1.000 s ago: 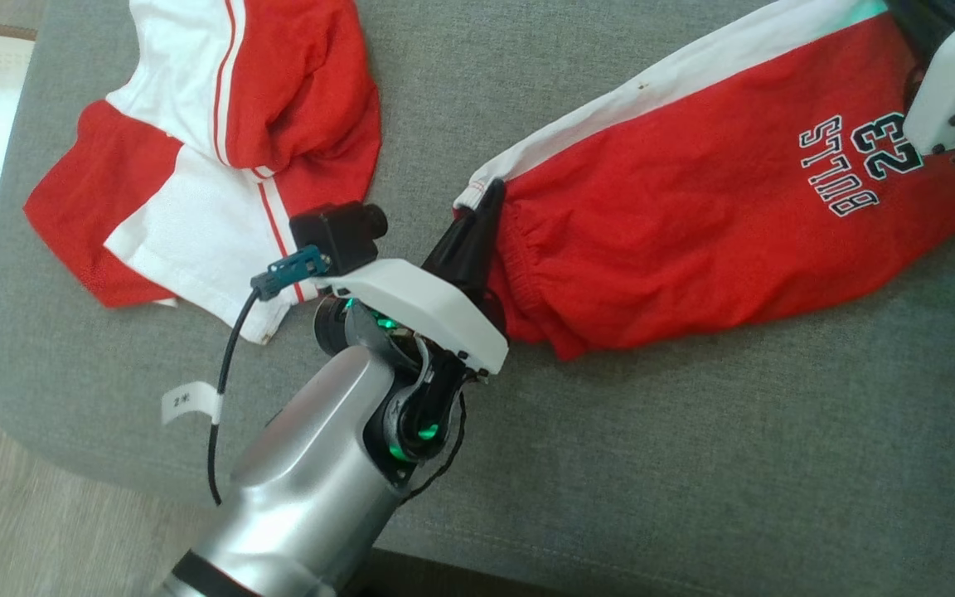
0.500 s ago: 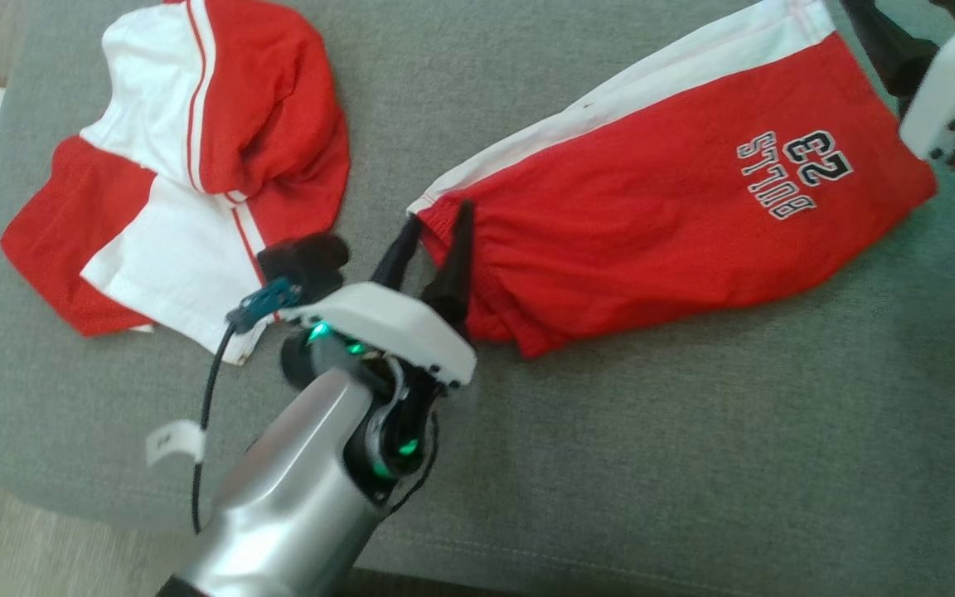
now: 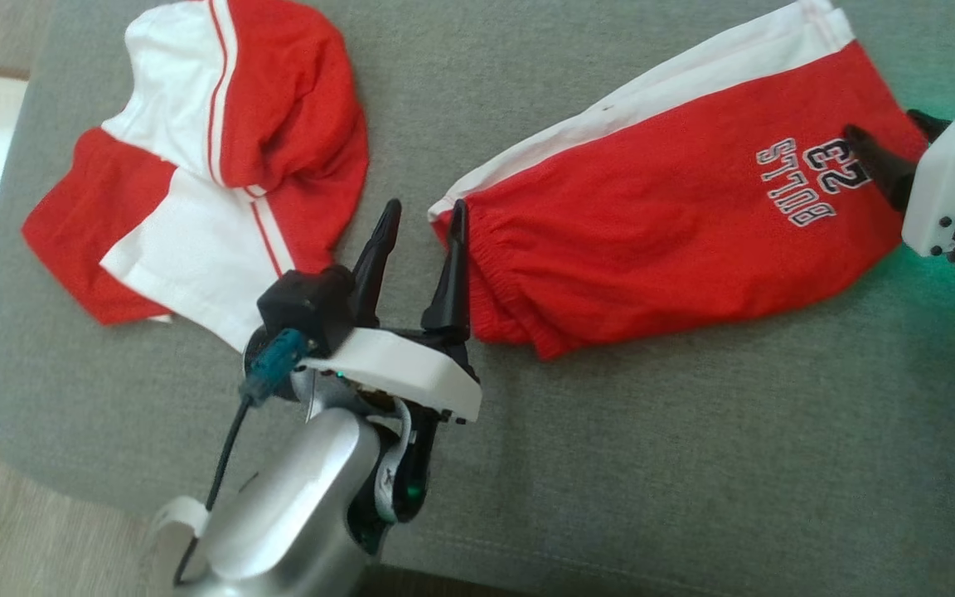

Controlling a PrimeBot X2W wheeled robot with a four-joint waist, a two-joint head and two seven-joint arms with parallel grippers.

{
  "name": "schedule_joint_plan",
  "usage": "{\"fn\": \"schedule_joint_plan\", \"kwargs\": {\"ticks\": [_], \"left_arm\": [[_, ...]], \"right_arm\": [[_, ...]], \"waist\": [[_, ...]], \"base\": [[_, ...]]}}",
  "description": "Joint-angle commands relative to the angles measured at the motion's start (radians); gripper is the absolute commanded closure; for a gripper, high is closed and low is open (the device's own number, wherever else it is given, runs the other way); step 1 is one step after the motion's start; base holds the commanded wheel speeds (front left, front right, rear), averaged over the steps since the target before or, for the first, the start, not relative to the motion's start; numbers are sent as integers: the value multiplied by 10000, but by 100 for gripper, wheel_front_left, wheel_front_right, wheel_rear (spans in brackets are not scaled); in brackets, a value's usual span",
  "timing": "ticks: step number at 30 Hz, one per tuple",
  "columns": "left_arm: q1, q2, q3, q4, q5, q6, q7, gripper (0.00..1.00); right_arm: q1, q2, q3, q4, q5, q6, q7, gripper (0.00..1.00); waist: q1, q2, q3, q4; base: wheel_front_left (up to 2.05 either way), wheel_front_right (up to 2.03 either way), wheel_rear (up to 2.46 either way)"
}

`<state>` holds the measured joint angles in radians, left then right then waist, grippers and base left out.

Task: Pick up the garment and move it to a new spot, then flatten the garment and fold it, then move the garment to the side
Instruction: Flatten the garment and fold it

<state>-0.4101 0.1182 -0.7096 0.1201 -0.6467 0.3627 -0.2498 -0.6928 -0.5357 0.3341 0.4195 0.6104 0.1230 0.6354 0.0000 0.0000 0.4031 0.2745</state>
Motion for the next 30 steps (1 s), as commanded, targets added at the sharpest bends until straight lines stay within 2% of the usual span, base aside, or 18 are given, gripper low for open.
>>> {"fn": "schedule_joint_plan", "kwargs": {"ticks": [1, 9, 14, 15, 16, 17, 21, 25, 30], "left_arm": [[68, 15, 382, -514, 409, -51, -117, 0], [453, -353, 610, -907, 1233, -671, -118, 0], [683, -528, 852, -1011, 1623, -1063, -119, 0], [721, -553, 904, -1021, 1680, -1139, -119, 0], [765, -576, 969, -1037, 1715, -1212, -119, 0], [810, -595, 1033, -1042, 1752, -1269, -119, 0], [991, -644, 1268, -1045, 1872, -1444, -119, 0], [1197, -666, 1458, -1031, 1938, -1587, -119, 0], [1514, -674, 1722, -1002, 2097, -1734, -120, 0]], "right_arm": [[-190, 60, -157, -107, -318, 77, 129, 0], [-534, 243, -561, 555, -1281, 77, 556, 0], [-673, 526, -548, 736, -1475, 77, 1004, 0], [-647, 556, -471, 706, -1435, 77, 1097, 33], [-613, 597, -411, 644, -1327, 77, 1148, 87], [-578, 645, -415, 595, -1190, 77, 1176, 100], [-489, 836, -614, 425, -782, 77, 1053, 100], [-424, 1121, -1337, 396, -299, 77, 668, 100], [-131, 1044, -2368, 308, 62, 77, 471, 100]], "waist": [[0, 0, 190, 230], [0, 0, 439, 668], [0, 0, 510, 739], [0, 0, 496, 737], [0, 0, 477, 725], [0, 0, 456, 704], [0, 0, 353, 483], [0, 0, 165, 140], [0, 0, -182, -357]], "base": [[0, 0, 0], [0, 0, 0], [0, 0, 0], [0, 0, 0], [0, 0, 0], [0, 0, 0], [0, 0, 0], [0, 0, 0], [0, 0, 0]]}}
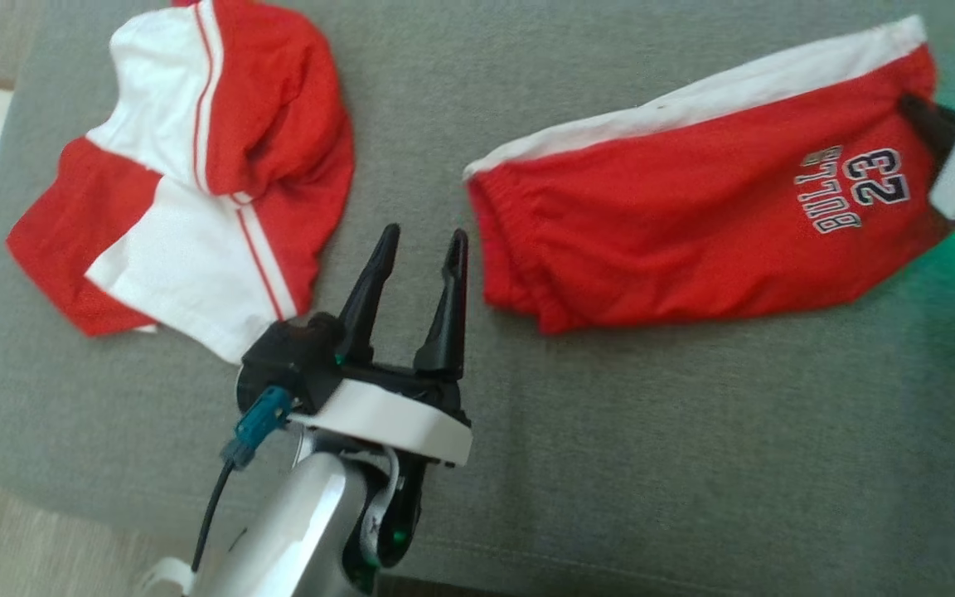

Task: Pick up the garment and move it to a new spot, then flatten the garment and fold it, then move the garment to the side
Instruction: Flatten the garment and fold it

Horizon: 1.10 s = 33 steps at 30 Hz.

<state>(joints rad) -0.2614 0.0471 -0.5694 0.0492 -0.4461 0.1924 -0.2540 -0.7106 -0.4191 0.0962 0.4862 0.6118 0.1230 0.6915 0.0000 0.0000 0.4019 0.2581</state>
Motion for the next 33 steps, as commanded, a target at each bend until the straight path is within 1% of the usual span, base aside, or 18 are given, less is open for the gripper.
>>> {"fn": "schedule_joint_plan", "kwargs": {"ticks": [1, 6, 11, 12, 14, 17, 19, 20, 25, 27, 28, 30, 31, 33], "left_arm": [[111, 37, 385, -285, 114, -63, -77, 0], [565, 49, 738, -206, 380, -174, -78, 0], [934, 107, 1004, -170, 744, -315, -78, 0], [966, 106, 1036, -169, 808, -353, -78, 0], [1020, 102, 1093, -149, 896, -417, -78, 0], [1070, 87, 1147, -117, 957, -485, -78, 0], [1098, 73, 1133, -55, 950, -523, -78, 0], [1098, 73, 1133, -55, 950, -523, -78, 0], [1051, 46, 982, 108, 866, -576, -78, 0], [1061, 41, 1003, 119, 826, -543, -78, 0], [1071, 39, 1007, 133, 813, -532, -78, 0], [1077, 37, 951, 158, 765, -521, -78, 0], [1056, 35, 806, 182, 676, -511, -78, 0], [1026, 34, 643, 220, 612, -491, -78, 0]], "right_arm": [[134, -189, -183, -393, 60, 77, -88, 100], [703, -569, -1301, -512, -25, 77, -77, 100], [1164, -990, -2925, -653, -497, 77, 90, 100], [1212, -1033, -3181, -755, -600, 77, 172, 100], [1227, -880, -3514, -1110, -802, 77, 372, 100], [1211, -233, -3485, -1874, -884, 77, 890, 100], [1208, 344, -3425, -2378, -899, 77, 1203, 100], [1208, 344, -3425, -2378, -899, 77, 1203, 100], [1478, 1918, -2913, -3528, -747, 77, 2230, 100], [1515, 2647, -2787, -3814, -804, 77, 2441, 100], [1504, 2949, -2740, -3867, -905, 77, 2491, 100], [1418, 3349, -2731, -3783, -1223, 77, 2364, 100], [1246, 3564, -2787, -3470, -1506, 77, 2062, 100], [995, 3655, -2851, -3001, -1659, 77, 1734, 100]], "waist": [[0, 0, -234, -296], [0, 0, -626, -743], [0, 0, -923, -957], [0, 0, -947, -975], [0, 0, -997, -1005], [0, 0, -1052, -1032], [0, 0, -1117, -1012], [0, 0, -1117, -1012], [0, 0, -1276, -811], [0, 0, -1287, -770], [0, 0, -1285, -749], [0, 0, -1271, -693], [0, 0, -1260, -613], [0, 0, -1269, -514]], "base": [[0, 0, 0], [0, 0, 0], [0, 0, 0], [0, 0, 0], [0, 0, 0], [0, 0, 0], [0, 0, 0], [0, 0, 0], [0, 0, 0], [0, 0, 0], [0, 0, 0], [0, 0, 0], [0, 0, 0], [0, 0, 0]]}}
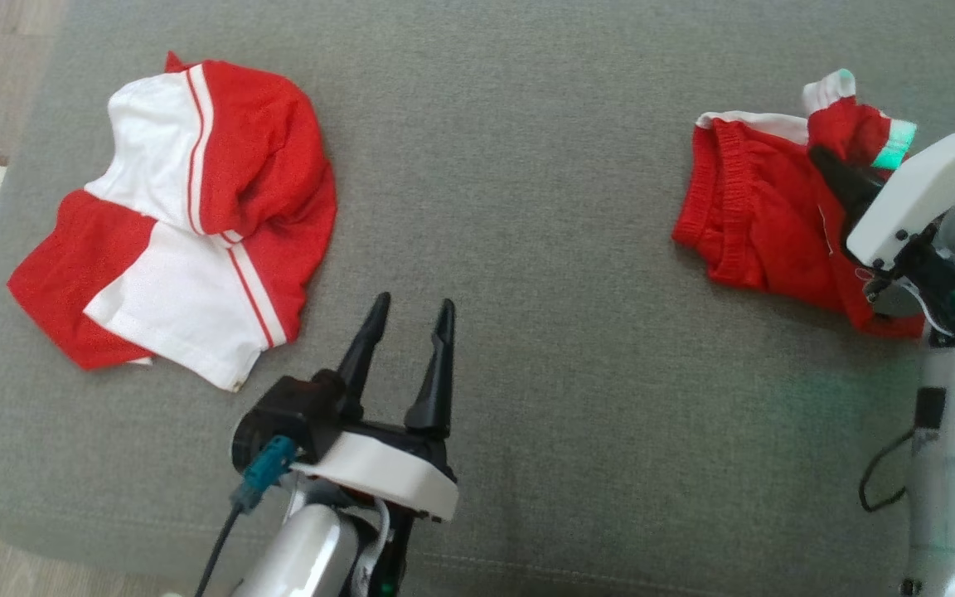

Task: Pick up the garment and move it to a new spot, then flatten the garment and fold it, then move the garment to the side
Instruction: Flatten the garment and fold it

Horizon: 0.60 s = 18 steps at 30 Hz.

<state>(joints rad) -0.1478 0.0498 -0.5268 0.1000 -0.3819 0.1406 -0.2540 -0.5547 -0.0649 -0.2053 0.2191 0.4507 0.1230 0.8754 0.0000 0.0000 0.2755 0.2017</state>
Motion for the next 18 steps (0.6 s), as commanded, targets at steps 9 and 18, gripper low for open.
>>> {"fn": "schedule_joint_plan", "kwargs": {"ticks": [9, 18], "left_arm": [[-161, 6, -278, -39, -277, 171, -78, 0], [-95, 6, -300, 117, -352, 283, -78, 0]], "right_arm": [[-1568, 144, 1079, 2128, 624, 77, -1445, 100], [-1571, 145, 2072, 3035, 1255, 77, -2229, 0]], "waist": [[0, 0, -143, 360], [0, 0, -325, 244]], "base": [[0, 0, 0], [0, 0, 0]]}}
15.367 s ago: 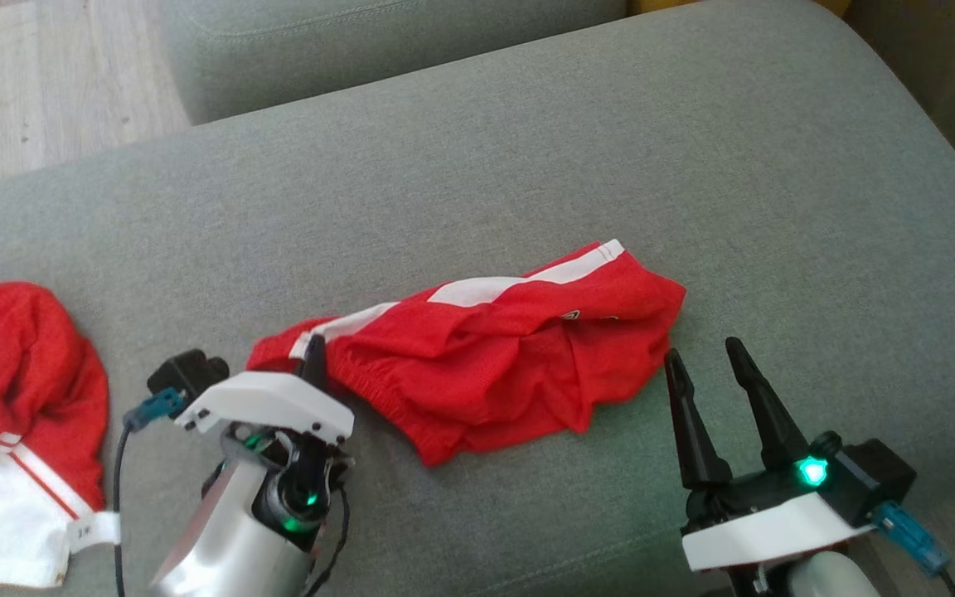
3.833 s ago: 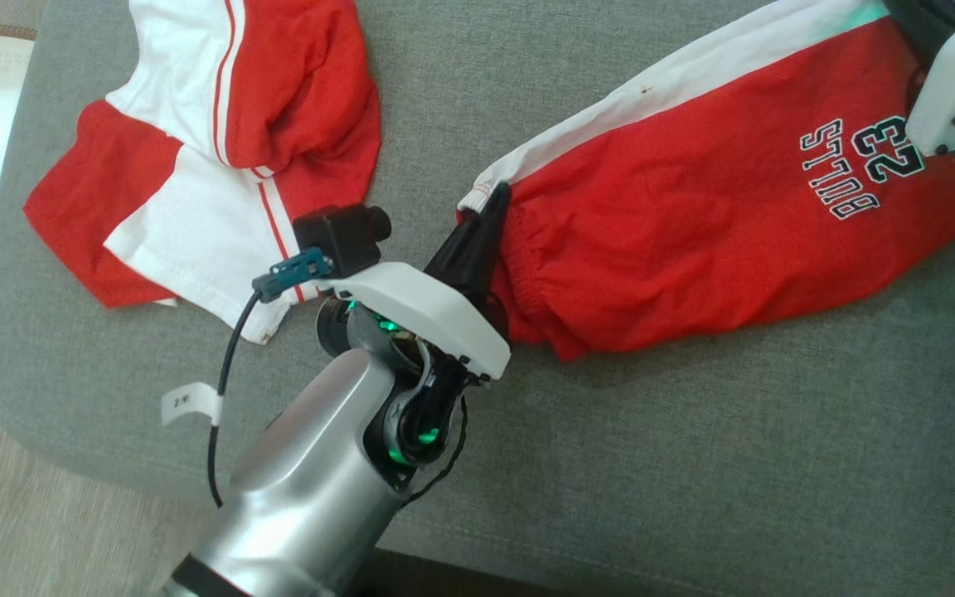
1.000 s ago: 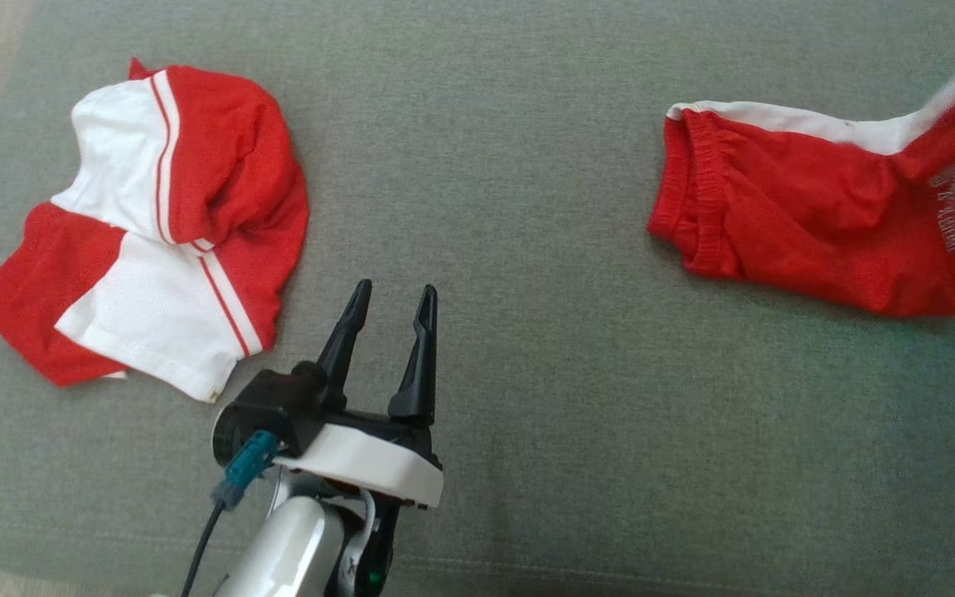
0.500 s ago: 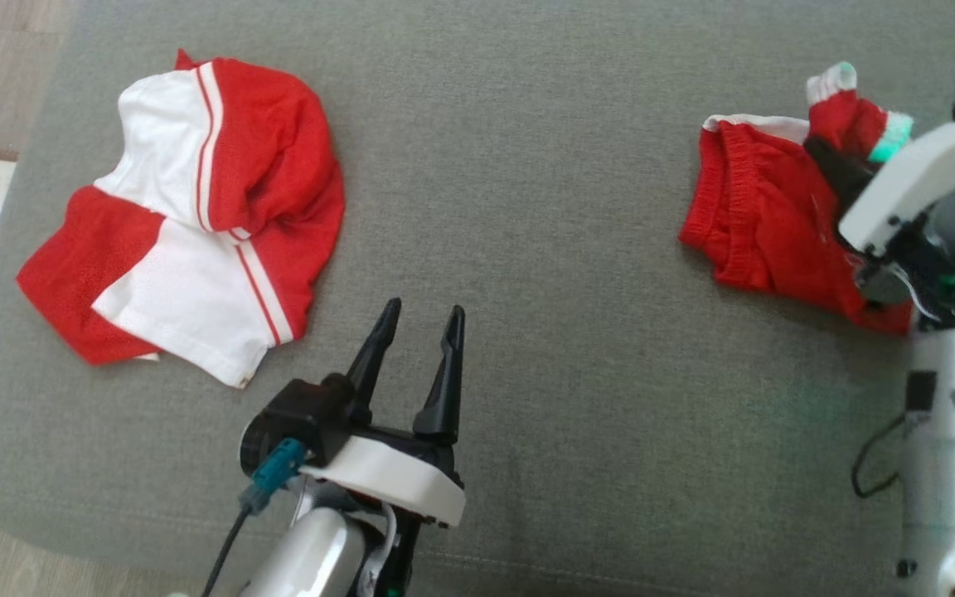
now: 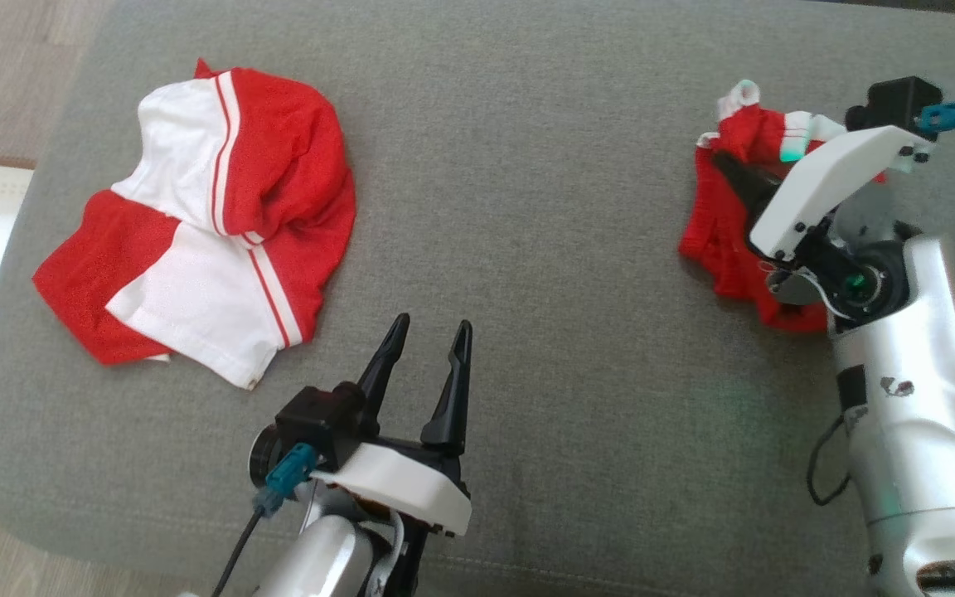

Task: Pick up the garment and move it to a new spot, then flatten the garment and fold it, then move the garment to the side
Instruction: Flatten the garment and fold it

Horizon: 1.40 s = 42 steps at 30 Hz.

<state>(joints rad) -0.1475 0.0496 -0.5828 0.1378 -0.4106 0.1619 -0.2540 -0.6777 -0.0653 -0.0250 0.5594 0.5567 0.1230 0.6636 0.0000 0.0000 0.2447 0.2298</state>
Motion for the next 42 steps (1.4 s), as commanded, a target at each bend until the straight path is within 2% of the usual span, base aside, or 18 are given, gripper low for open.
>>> {"fn": "schedule_joint_plan", "kwargs": {"ticks": [1, 8, 12, 15, 18, 24, 27, 33, 42], "left_arm": [[-103, 7, 289, -241, -60, 74, -78, 0], [-12, 7, 616, -93, -40, 96, -78, 0], [119, 7, 818, -54, -8, 85, -78, 0], [350, 7, 1109, -78, 59, 109, -78, 0], [613, 7, 1390, -132, 158, 113, -78, 0], [1069, 7, 1817, -304, 474, -3, -78, 0], [1232, 7, 2000, -301, 709, -110, -78, 0], [1744, 7, 2566, -390, 1157, -297, -78, 0], [2272, 7, 3206, -395, 1645, -568, -78, 0]], "right_arm": [[-326, 149, 454, -356, 503, 77, -182, 0], [154, 150, 1858, -991, 2275, 77, -766, 0], [646, 150, 2103, -1811, 2564, 77, -1233, 0], [1285, 103, 2105, -2864, 1648, 77, -1965, 0], [2116, -357, 2051, -3869, 131, 77, -2977, 0], [3940, -957, 1446, -4891, -1880, 77, -5133, 0], [4732, -1359, 1105, -4931, -2923, 77, -6437, 0], [6091, -1194, 397, -4438, -4013, 77, -8501, 0], [7305, -619, -234, -3571, -4716, 77, -9215, 0]], "waist": [[0, 0, -43, -81], [0, 0, -443, -541], [0, 0, -753, -789], [0, 0, -1079, -1117], [0, 0, -1383, -1425], [0, 0, -1875, -1836], [0, 0, -2114, -1887], [0, 0, -2618, -1894], [0, 0, -2908, -1706]], "base": [[0, 0, 0], [0, 0, 0], [0, 0, 0], [0, 0, 0], [0, 0, 0], [0, 0, 0], [0, 0, 0], [0, 0, 0], [0, 0, 0]]}}
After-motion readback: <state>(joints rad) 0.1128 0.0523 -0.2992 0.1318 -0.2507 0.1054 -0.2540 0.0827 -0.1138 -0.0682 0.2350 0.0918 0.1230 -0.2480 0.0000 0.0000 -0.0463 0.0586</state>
